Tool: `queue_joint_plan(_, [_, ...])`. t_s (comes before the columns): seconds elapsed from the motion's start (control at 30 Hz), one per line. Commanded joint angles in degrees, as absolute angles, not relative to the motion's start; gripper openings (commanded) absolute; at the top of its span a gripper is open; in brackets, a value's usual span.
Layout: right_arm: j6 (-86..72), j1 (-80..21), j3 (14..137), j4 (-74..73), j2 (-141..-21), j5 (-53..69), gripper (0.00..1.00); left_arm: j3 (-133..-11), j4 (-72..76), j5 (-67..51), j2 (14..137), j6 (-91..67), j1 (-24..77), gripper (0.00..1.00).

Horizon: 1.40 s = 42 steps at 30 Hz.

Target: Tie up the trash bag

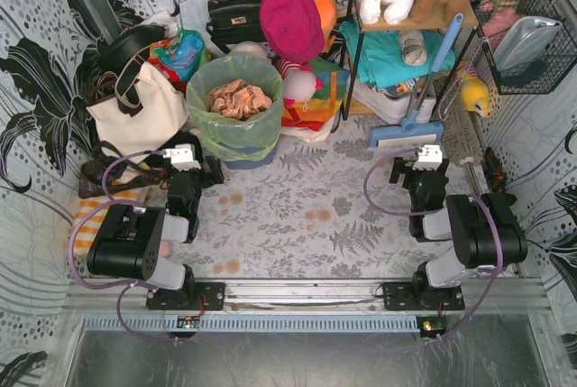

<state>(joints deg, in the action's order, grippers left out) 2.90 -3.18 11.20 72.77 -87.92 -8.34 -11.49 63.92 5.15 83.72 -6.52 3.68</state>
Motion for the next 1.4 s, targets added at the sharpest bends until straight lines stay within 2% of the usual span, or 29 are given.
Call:
queue_joint_plan(0.0, [2.5, -2.7, 10.8, 76.0, -88.3, -12.6, 0.97, -12.5, 68.7, 6.6, 84.3, -5.1, 3.2, 0.98])
queue_joint_plan(1.13, [1.7, -2.2, 10.9, 75.5, -88.2, -12.9, 0.97, -11.6, 70.3, 9.2, 83.9, -4.2, 4.5, 0.98])
queue_joint_plan(1.37, [2.9, -2.2, 10.9, 72.4, -84.7, -11.6, 0.97, -9.2, 71.3, 11.7, 79.6, -2.4, 6.9, 0.98])
